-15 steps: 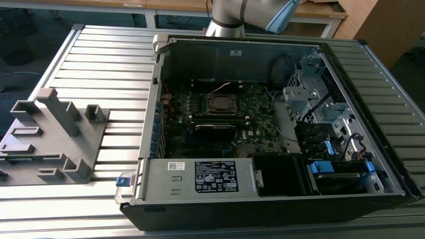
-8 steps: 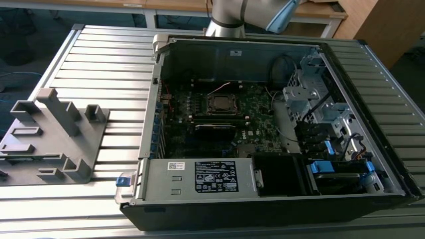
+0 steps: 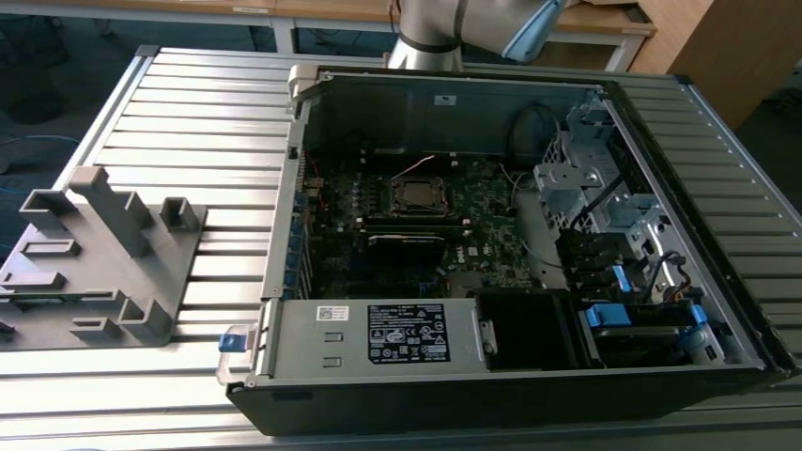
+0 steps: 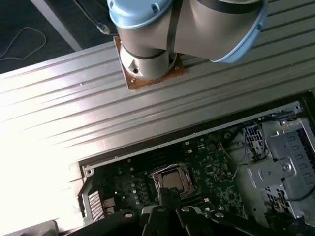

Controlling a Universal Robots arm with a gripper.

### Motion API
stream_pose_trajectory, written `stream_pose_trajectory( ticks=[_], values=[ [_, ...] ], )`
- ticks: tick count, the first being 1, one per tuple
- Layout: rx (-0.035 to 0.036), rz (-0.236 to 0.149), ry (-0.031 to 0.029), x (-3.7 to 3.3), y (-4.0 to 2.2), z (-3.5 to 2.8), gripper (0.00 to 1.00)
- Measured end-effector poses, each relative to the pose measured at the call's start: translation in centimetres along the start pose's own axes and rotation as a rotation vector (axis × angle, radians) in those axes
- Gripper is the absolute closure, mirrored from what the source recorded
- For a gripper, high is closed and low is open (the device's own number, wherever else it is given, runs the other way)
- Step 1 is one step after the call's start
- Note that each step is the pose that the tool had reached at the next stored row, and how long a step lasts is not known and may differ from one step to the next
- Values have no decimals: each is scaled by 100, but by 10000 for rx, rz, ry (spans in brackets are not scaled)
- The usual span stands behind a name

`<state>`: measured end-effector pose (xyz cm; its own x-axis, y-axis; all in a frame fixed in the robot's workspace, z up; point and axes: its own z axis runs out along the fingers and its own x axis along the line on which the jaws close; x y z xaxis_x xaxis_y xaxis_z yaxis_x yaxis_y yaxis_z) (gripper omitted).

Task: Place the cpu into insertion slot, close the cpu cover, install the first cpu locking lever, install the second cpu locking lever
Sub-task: 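Install the first cpu locking lever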

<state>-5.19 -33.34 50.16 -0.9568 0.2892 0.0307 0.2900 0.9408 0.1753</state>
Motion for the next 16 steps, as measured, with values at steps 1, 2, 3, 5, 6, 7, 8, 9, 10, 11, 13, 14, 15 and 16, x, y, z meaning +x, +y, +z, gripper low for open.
stream_pose_trajectory(
  ticks=[1,2,3,5,6,7,8,9,10,11,13,14,15,16],
  values=[
    [4,-135,24,-3,-2,16,89],
    [7,-272,48,-7,-4,35,89],
    [12,-396,70,-13,-5,51,89],
    [18,-627,111,-24,-8,80,89],
    [23,-739,132,-30,-8,93,89],
    [27,-850,151,-35,-9,106,89],
    [29,-964,172,-41,-10,119,89],
    [32,-1078,192,-48,-10,131,89],
    [33,-1151,204,-52,-11,139,89],
    [36,-1224,218,-58,-10,146,89],
    [44,-1407,251,-73,-8,163,89],
    [46,-1506,269,-80,-8,173,89],
    [50,-1611,287,-87,-8,185,89],
    [54,-1728,308,-95,-8,198,89]
  ],
)
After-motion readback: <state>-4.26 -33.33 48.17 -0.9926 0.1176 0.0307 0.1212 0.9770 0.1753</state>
